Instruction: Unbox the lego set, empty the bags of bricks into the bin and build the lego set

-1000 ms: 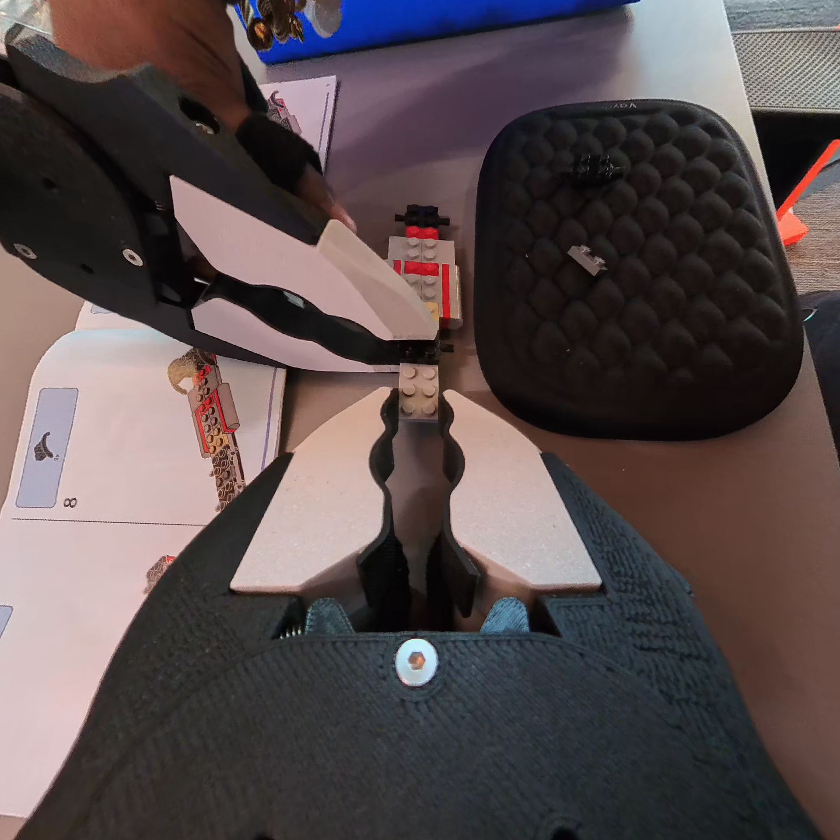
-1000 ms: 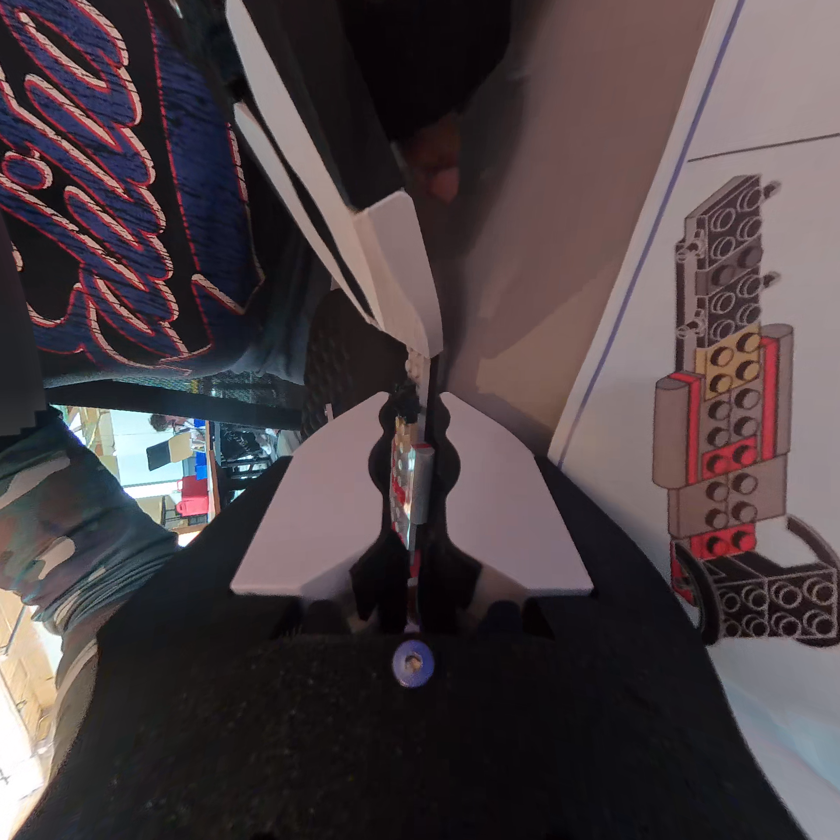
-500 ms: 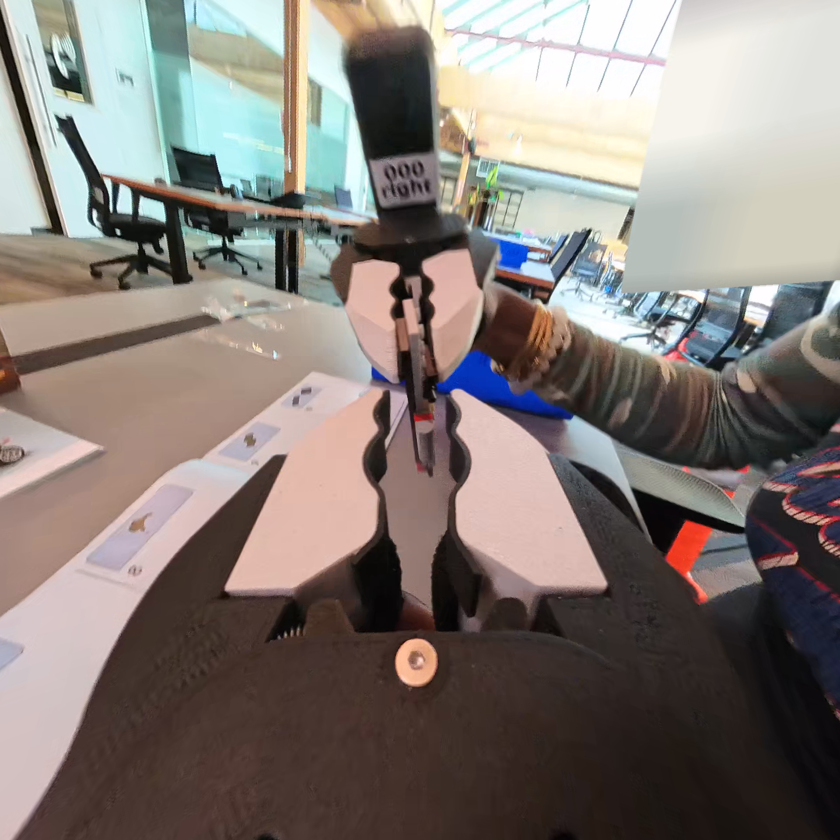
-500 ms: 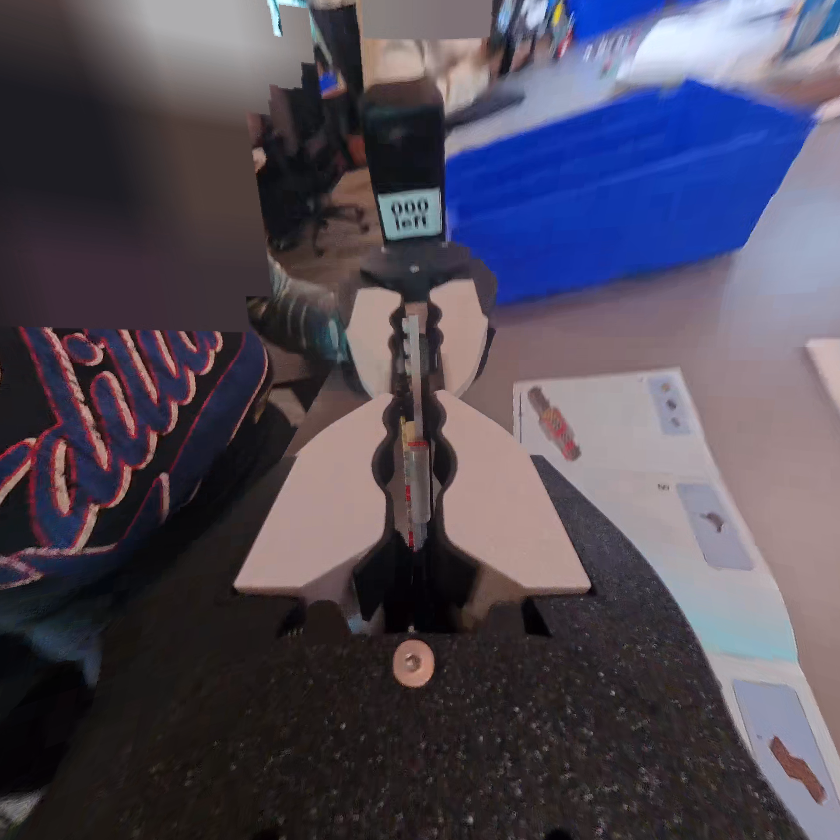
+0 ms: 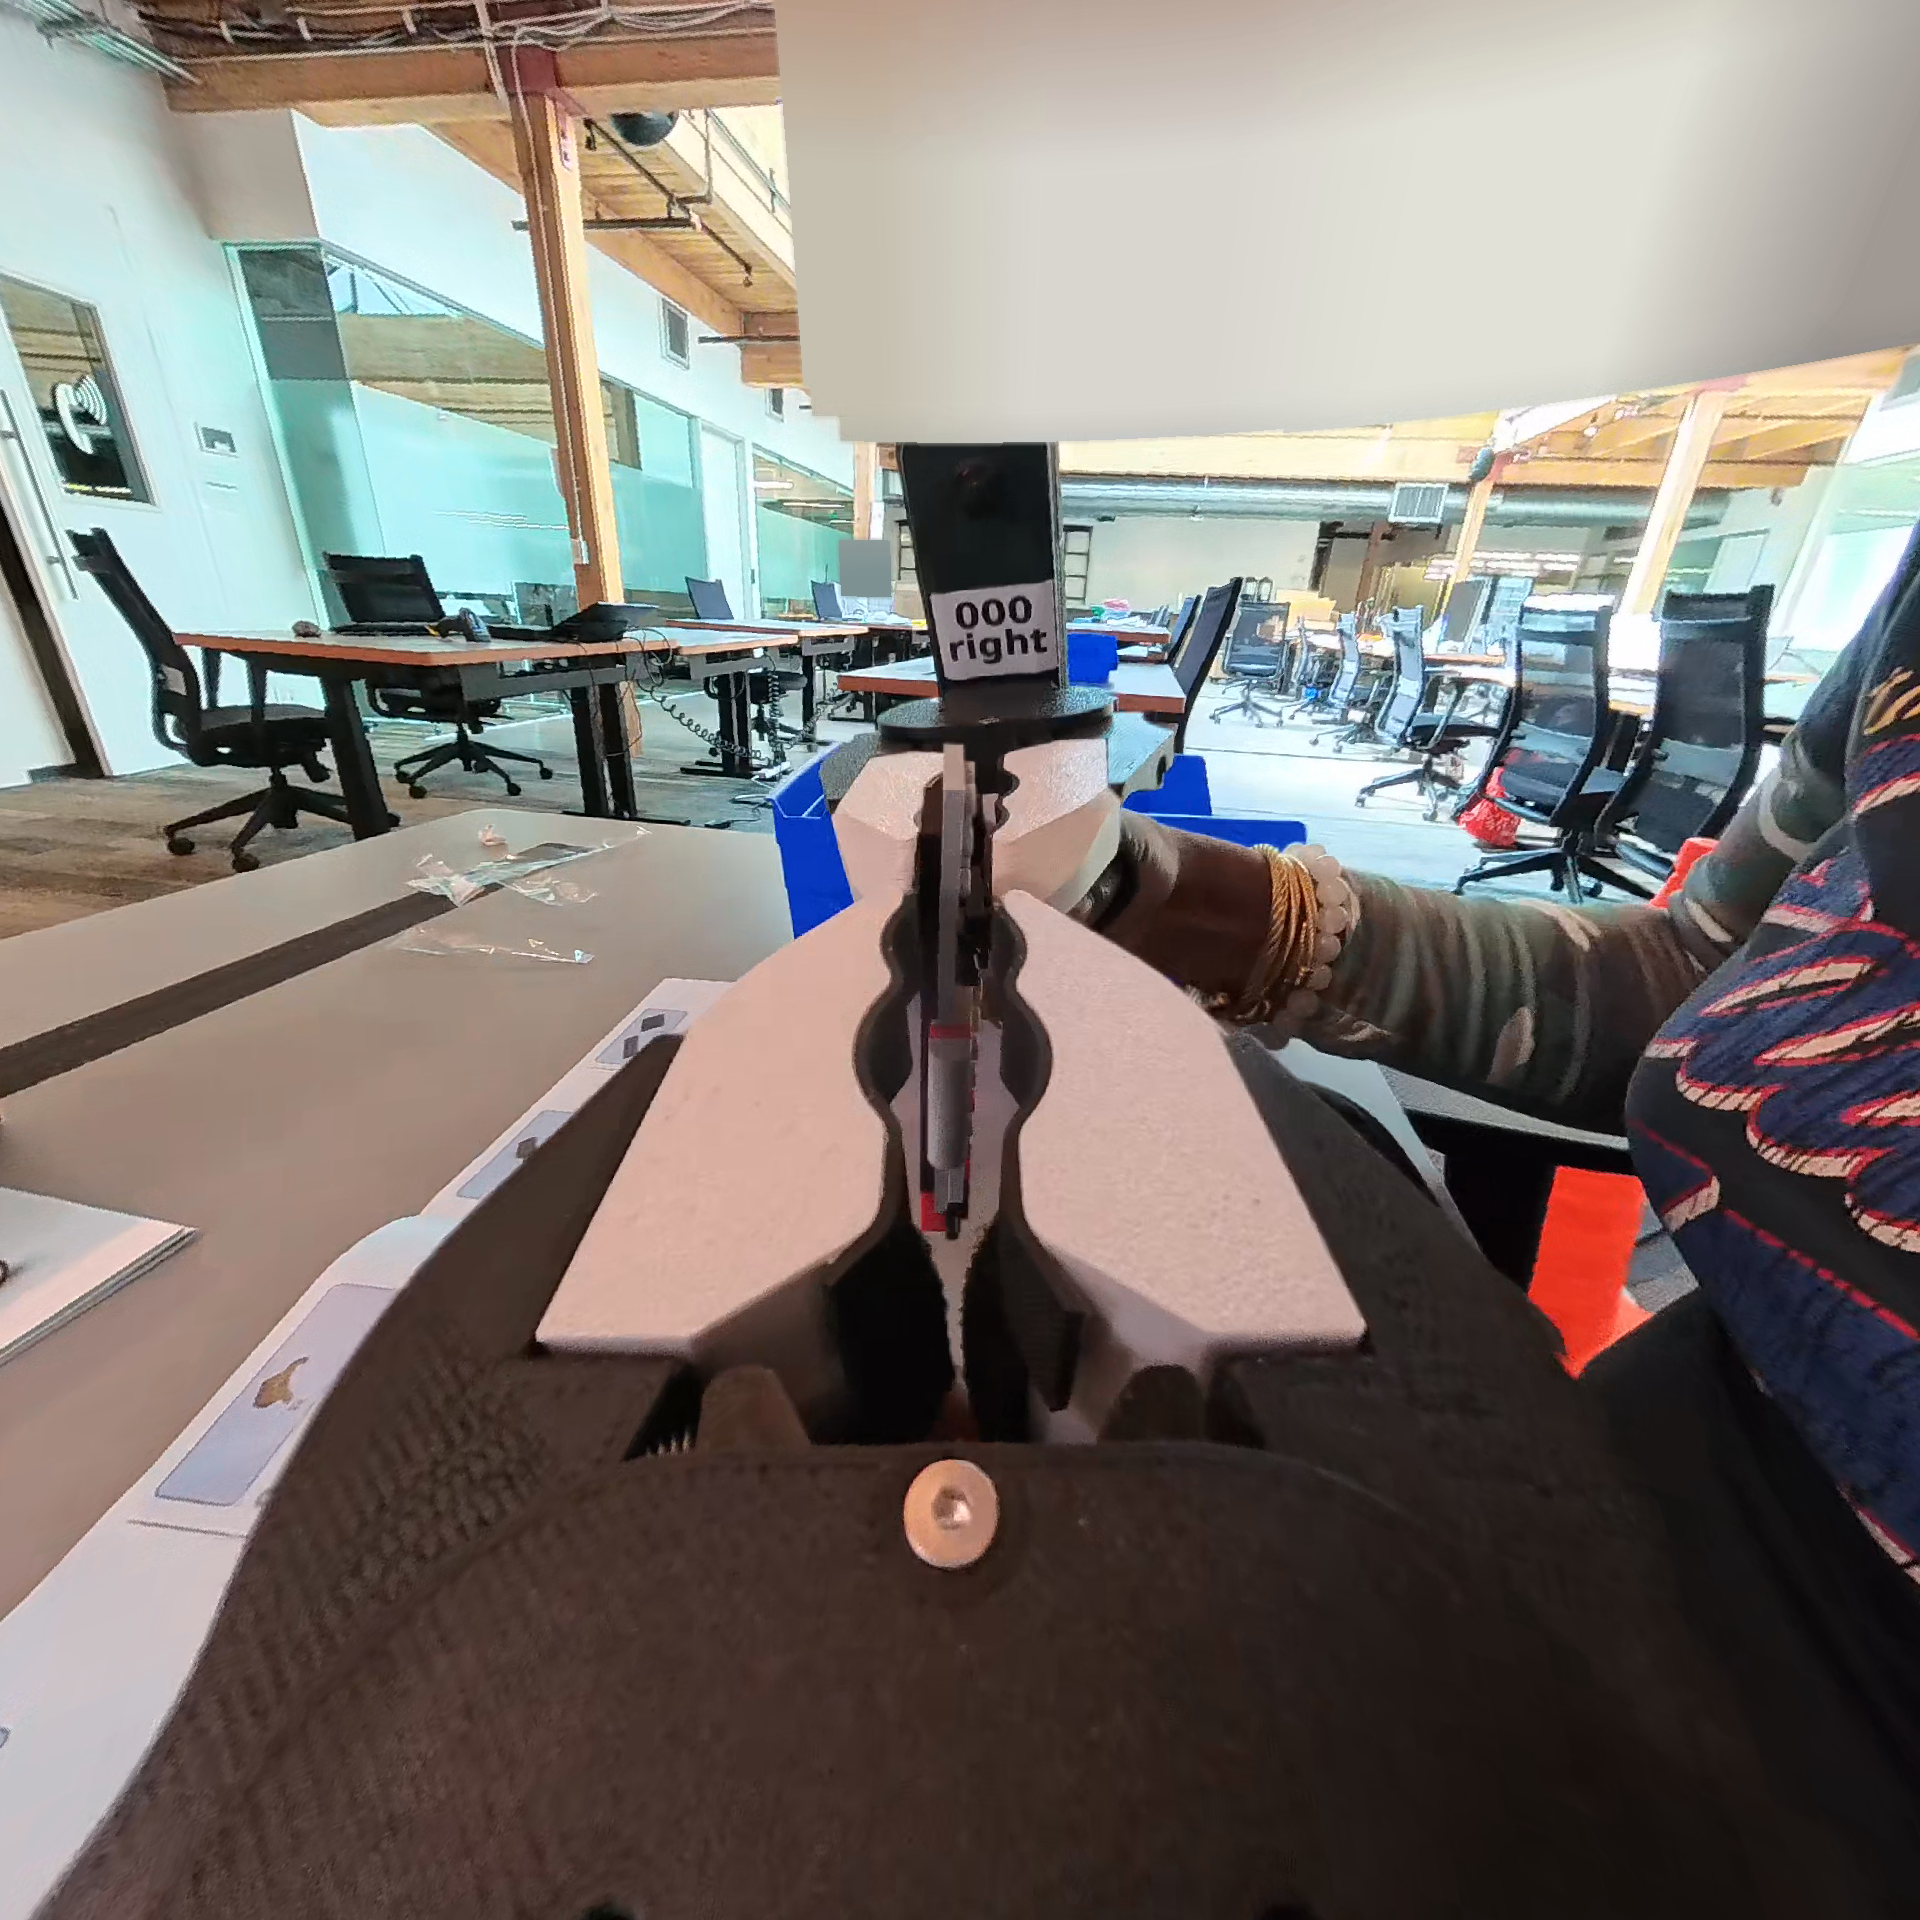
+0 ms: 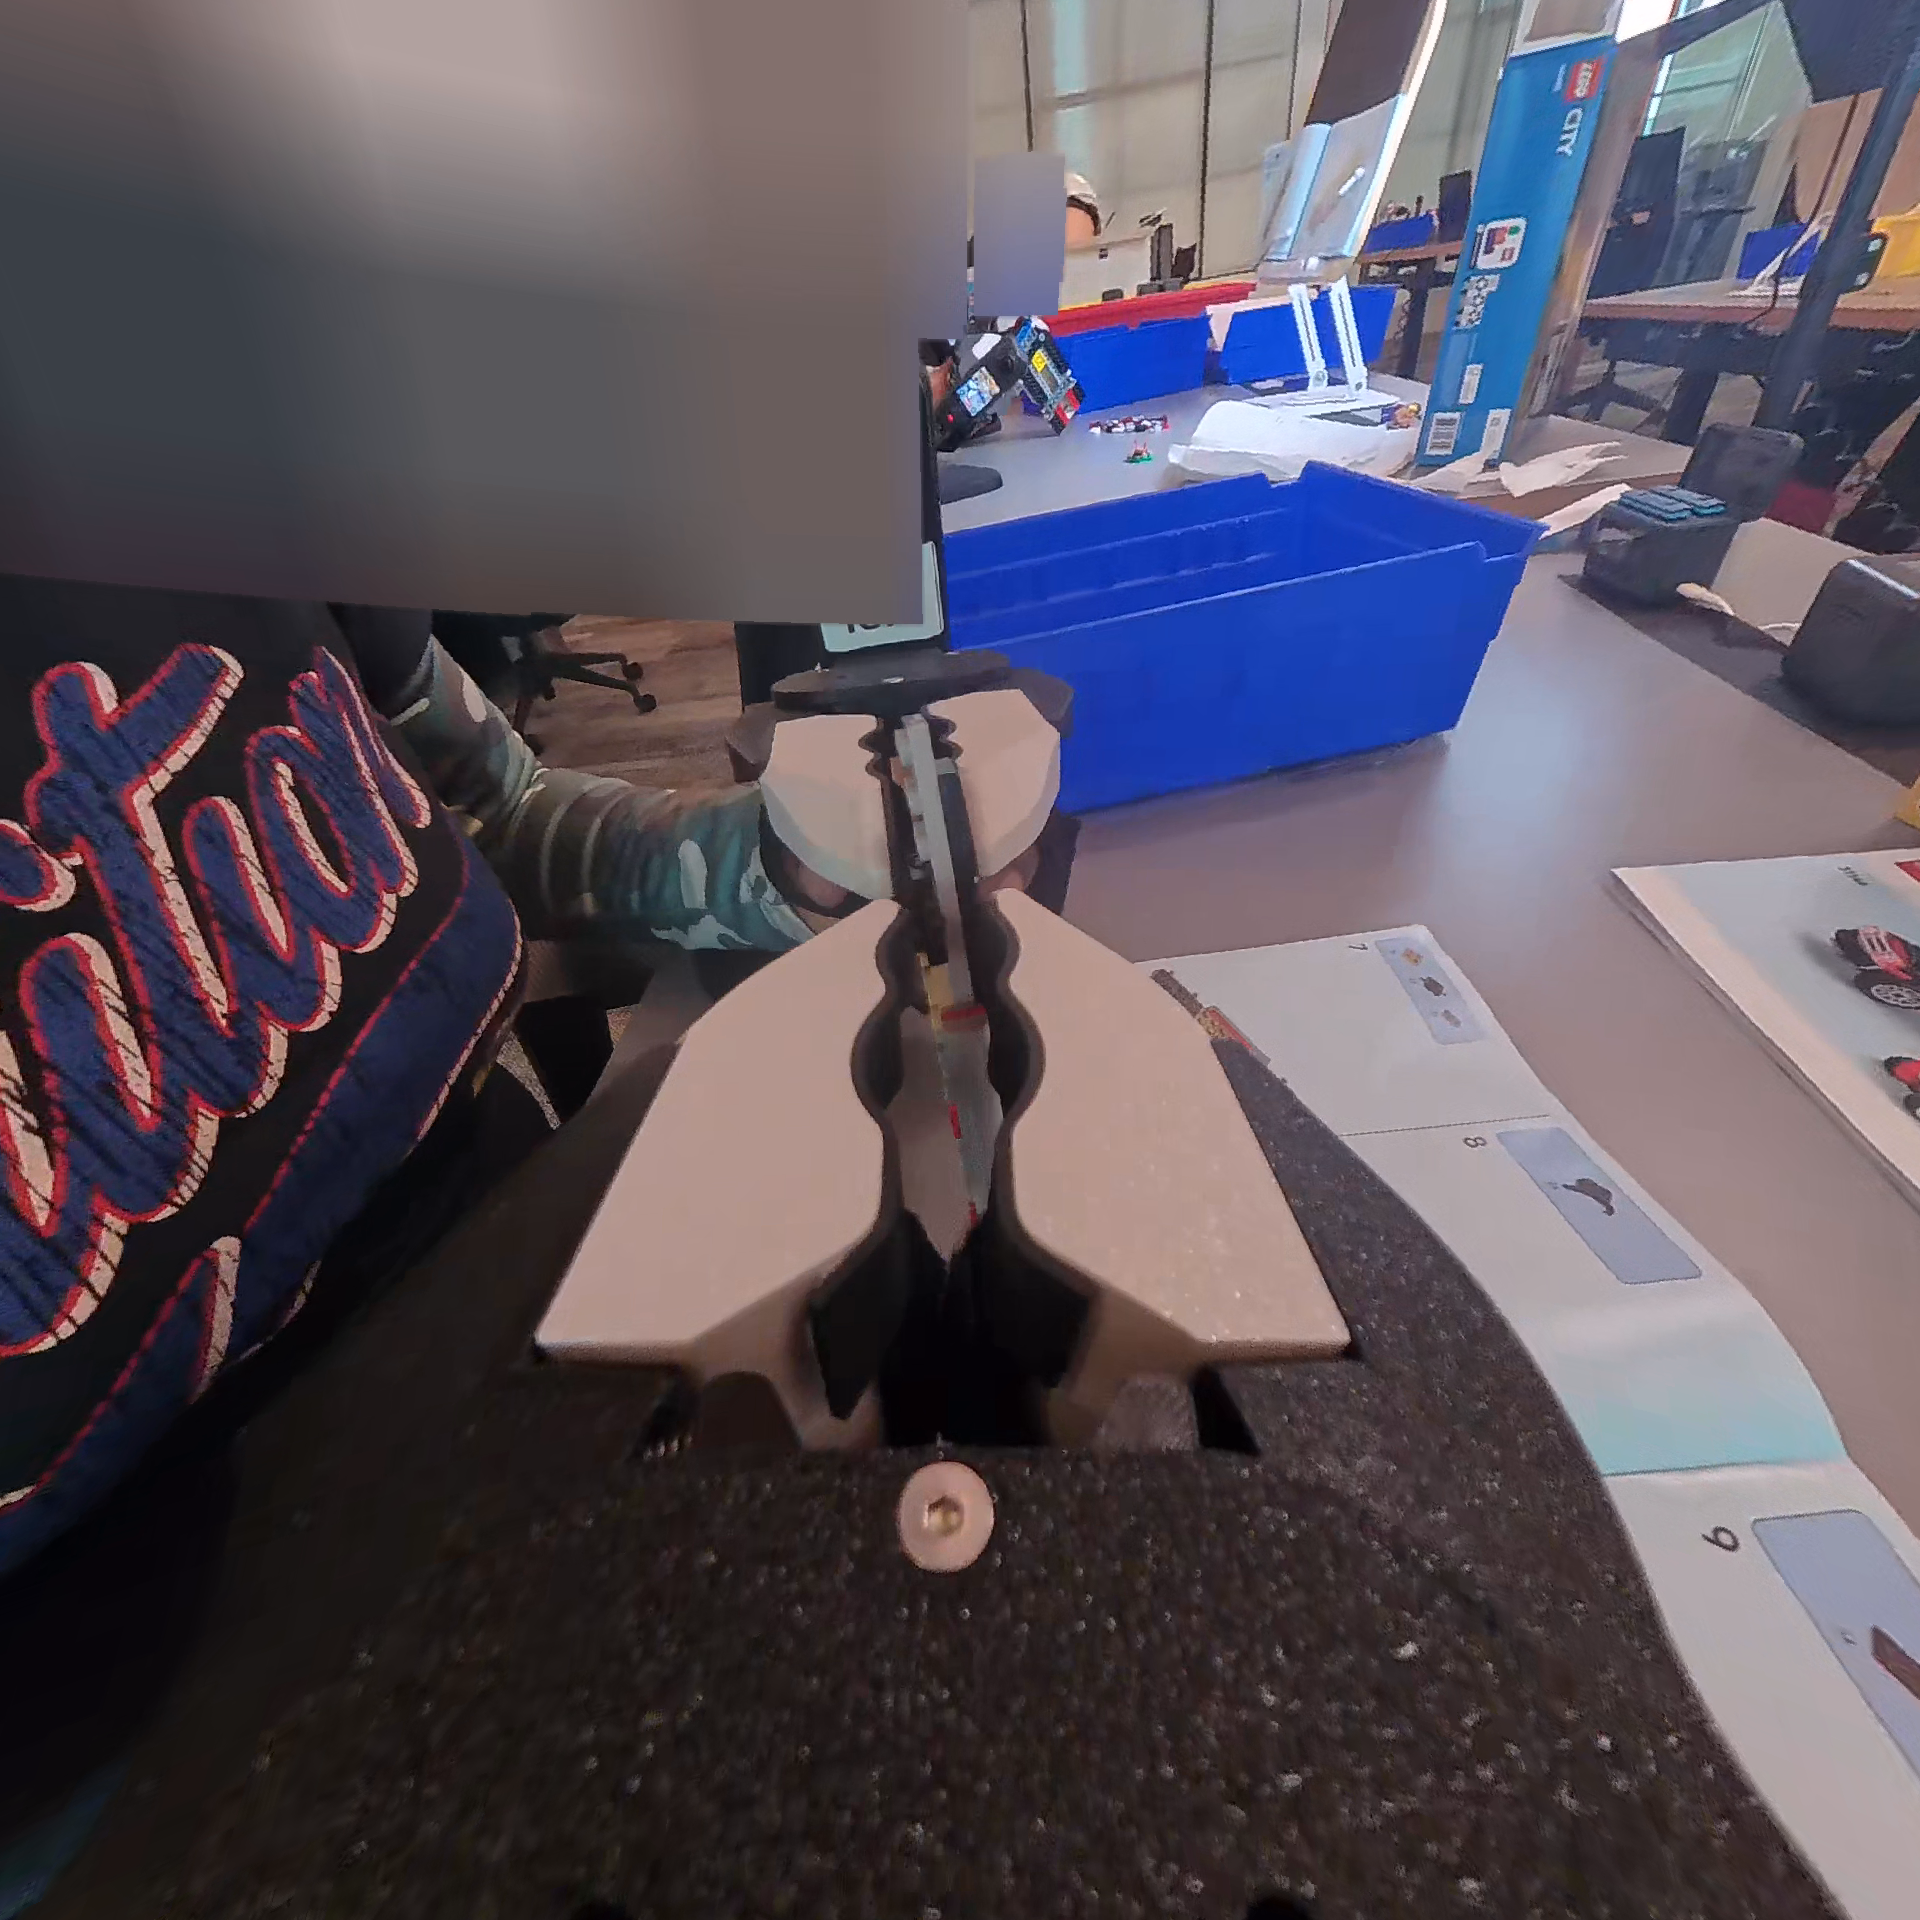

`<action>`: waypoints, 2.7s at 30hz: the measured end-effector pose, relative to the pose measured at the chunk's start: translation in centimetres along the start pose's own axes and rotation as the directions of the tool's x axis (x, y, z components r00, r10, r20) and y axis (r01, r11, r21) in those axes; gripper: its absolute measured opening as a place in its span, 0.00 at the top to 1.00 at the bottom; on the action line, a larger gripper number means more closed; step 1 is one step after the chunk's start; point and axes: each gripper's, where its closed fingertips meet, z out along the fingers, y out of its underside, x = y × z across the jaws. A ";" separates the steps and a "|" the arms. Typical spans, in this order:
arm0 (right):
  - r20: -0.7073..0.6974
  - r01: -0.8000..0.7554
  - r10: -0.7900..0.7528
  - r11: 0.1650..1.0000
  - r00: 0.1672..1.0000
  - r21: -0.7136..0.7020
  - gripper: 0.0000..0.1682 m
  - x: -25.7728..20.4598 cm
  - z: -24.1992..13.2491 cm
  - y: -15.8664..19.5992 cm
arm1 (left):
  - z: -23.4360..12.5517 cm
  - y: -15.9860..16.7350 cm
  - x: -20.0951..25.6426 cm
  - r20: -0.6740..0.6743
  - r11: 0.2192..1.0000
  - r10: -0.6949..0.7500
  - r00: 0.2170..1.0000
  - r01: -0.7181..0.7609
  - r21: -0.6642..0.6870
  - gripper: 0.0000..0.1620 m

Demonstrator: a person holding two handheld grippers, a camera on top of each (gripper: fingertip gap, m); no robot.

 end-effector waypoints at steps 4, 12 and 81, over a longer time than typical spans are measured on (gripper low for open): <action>0.003 -0.047 0.047 0.999 0.999 -0.008 0.93 -0.2 0.3 0.5 | -0.4 0.3 0.2 -0.041 0.998 -0.060 0.997 0.060 -0.001 0.93; 0.018 -0.113 0.112 0.990 0.994 0.089 0.94 -0.1 0.1 -0.3 | -0.3 0.7 -0.1 -0.065 0.990 -0.141 0.988 0.140 -0.020 0.85; -0.084 -0.084 0.062 0.954 0.995 -0.289 0.90 -5.1 -5.4 4.4 | -0.3 4.8 2.2 -0.048 0.410 -0.907 0.418 0.853 -0.324 0.93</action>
